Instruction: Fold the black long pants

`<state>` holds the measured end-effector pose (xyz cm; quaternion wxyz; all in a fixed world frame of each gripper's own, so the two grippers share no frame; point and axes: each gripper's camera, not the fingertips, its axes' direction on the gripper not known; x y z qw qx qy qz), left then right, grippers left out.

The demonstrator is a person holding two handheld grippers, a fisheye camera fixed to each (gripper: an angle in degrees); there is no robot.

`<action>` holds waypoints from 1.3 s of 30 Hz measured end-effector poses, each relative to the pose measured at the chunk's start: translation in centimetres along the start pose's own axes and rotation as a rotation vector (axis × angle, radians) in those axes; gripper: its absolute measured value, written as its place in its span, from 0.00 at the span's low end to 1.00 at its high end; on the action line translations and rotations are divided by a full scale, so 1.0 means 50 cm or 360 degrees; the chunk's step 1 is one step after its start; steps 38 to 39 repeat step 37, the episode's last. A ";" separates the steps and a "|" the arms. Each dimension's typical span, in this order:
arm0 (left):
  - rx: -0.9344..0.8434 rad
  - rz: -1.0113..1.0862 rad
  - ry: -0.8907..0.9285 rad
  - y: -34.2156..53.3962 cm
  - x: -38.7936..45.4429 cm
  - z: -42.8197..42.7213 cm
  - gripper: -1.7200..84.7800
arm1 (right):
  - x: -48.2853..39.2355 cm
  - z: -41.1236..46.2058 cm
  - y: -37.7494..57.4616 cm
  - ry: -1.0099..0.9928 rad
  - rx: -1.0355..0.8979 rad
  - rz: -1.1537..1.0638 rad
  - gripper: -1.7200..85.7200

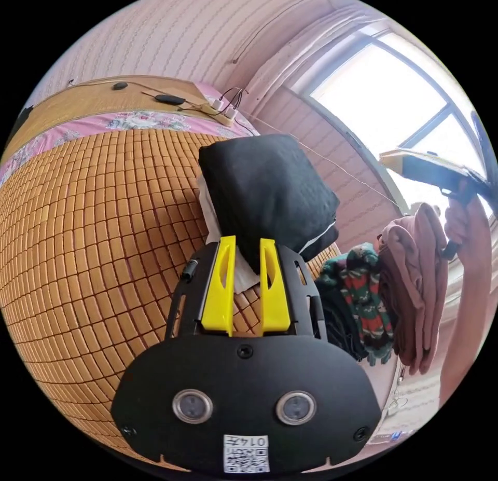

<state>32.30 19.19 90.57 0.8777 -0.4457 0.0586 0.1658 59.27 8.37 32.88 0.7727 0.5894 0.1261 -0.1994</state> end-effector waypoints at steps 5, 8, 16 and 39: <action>0.0101 0.0186 -0.0096 0.084 0.002 -0.097 0.11 | -0.239 -0.066 -0.046 0.0329 -0.0031 -0.0342 0.09; 0.0168 0.0336 -0.0136 0.167 -0.013 -0.209 0.11 | -0.356 -0.114 -0.073 0.0277 -0.0057 -0.0455 0.10; 0.0213 0.0639 -0.0836 0.523 -0.129 -0.592 0.10 | -0.657 -0.298 -0.184 0.0190 0.0177 -0.0614 0.11; 0.0554 -0.0727 -0.1427 1.292 -0.706 -1.277 0.11 | -1.388 -0.492 -0.752 -0.0404 0.0521 -0.1304 0.15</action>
